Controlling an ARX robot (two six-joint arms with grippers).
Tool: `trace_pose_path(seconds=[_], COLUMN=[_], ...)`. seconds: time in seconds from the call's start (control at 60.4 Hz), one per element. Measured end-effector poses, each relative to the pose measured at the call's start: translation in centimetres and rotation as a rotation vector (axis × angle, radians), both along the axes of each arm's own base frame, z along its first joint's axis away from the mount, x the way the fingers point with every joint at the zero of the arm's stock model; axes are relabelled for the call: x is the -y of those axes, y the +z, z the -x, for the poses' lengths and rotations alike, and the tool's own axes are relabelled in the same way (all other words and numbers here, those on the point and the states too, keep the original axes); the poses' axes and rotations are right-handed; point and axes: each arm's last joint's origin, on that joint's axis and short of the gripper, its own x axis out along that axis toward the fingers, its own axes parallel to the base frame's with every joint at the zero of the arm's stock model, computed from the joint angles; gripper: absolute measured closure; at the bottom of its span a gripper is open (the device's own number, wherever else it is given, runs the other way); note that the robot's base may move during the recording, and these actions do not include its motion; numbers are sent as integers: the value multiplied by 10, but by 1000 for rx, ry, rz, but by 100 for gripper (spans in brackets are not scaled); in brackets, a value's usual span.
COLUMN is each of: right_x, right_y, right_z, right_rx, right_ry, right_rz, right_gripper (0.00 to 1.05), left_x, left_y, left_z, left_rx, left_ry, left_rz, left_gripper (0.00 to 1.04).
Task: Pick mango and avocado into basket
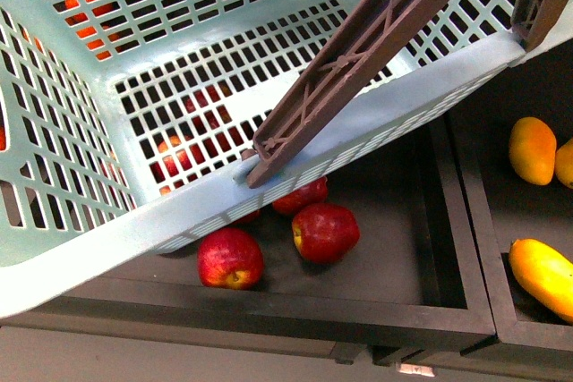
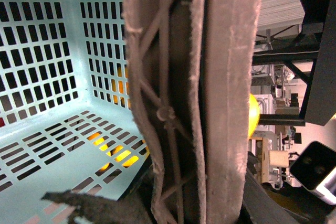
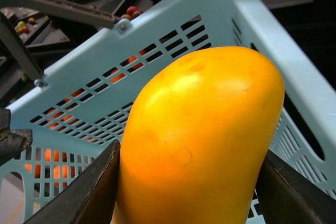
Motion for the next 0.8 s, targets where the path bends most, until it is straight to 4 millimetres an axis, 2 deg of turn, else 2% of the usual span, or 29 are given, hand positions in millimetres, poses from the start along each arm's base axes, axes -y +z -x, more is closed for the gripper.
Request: trace_pose_path(seconds=[0.166,0.248,0.431,0.663,0.795], right_x=[-6,-5,11,72,77], right_y=[-3,-2,7,26,27], right_z=[-4,-4,-3,13,14], right_rx=[25,29,39,77,83], right_ry=[4,0,-55,-296,-314], right_rz=[29,26,7,-11,-12], right_gripper=[16,7,9,9,9], left_x=[0,0,1,-1,0], left_y=[0,0,-3,-3,-3], left_z=[0,0,-1,-2,-1], left_rx=[0,0,-12,-5,-6], left_ry=[0,0,-5,15,5], left_rz=[0,0,-2,-12,-9], left_gripper=[87,87,87,87,87])
